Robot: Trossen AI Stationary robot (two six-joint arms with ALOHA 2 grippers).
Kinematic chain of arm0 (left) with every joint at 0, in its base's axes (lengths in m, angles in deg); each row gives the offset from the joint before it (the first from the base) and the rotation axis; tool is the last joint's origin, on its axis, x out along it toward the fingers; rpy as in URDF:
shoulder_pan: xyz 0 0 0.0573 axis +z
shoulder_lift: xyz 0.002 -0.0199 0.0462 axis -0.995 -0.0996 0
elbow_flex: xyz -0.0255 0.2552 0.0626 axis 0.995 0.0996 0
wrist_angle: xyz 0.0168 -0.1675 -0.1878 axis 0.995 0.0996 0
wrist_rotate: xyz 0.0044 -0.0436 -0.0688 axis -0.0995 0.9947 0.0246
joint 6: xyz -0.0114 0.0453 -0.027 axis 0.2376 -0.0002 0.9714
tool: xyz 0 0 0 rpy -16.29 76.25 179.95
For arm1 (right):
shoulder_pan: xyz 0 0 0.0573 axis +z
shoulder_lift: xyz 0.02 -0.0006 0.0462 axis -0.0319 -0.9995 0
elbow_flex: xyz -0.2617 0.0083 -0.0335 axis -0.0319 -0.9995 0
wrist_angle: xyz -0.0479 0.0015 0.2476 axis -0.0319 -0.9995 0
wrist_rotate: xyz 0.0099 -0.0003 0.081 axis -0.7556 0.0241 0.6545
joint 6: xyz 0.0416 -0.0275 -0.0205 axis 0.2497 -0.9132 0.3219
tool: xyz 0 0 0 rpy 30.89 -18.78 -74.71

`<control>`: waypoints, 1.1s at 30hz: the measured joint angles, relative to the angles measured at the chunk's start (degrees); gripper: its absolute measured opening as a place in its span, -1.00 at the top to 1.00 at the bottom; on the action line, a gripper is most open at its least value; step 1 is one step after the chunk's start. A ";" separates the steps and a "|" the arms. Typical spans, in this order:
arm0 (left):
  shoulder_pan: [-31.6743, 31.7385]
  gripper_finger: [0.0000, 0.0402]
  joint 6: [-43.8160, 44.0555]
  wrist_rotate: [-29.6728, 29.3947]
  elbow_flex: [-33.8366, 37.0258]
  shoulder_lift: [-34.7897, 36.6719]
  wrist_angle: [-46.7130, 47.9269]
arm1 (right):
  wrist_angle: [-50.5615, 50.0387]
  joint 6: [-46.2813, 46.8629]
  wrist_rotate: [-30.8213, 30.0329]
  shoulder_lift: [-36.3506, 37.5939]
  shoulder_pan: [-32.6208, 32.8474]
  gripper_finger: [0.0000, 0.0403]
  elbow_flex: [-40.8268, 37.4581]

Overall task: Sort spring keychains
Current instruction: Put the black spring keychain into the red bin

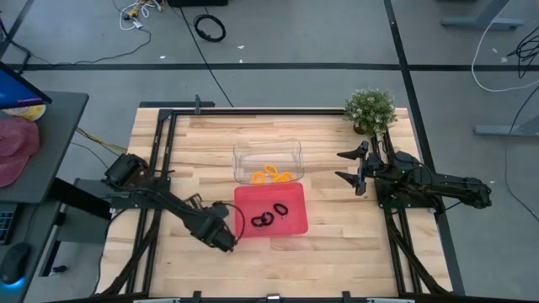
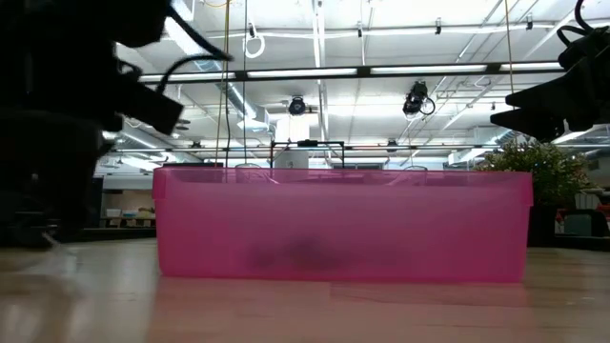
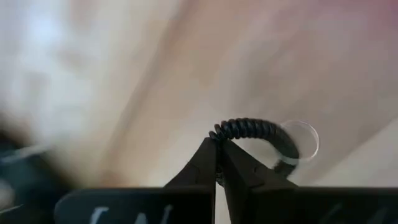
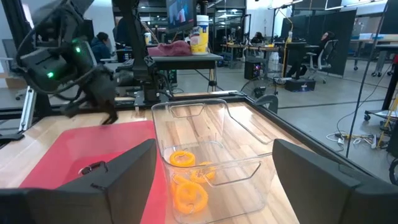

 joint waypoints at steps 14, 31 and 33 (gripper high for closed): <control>2.43 0.94 -0.65 -28.88 -14.63 0.32 14.66 | 0.00 0.00 0.00 0.01 -0.02 -0.61 0.00; 3.77 0.91 -28.32 -41.74 -17.37 0.34 -11.53 | 0.02 0.00 0.00 -0.01 0.00 -0.61 0.00; 4.20 0.89 -32.19 -41.62 -17.37 0.36 -13.99 | 0.02 0.00 0.00 0.01 0.00 -0.61 0.00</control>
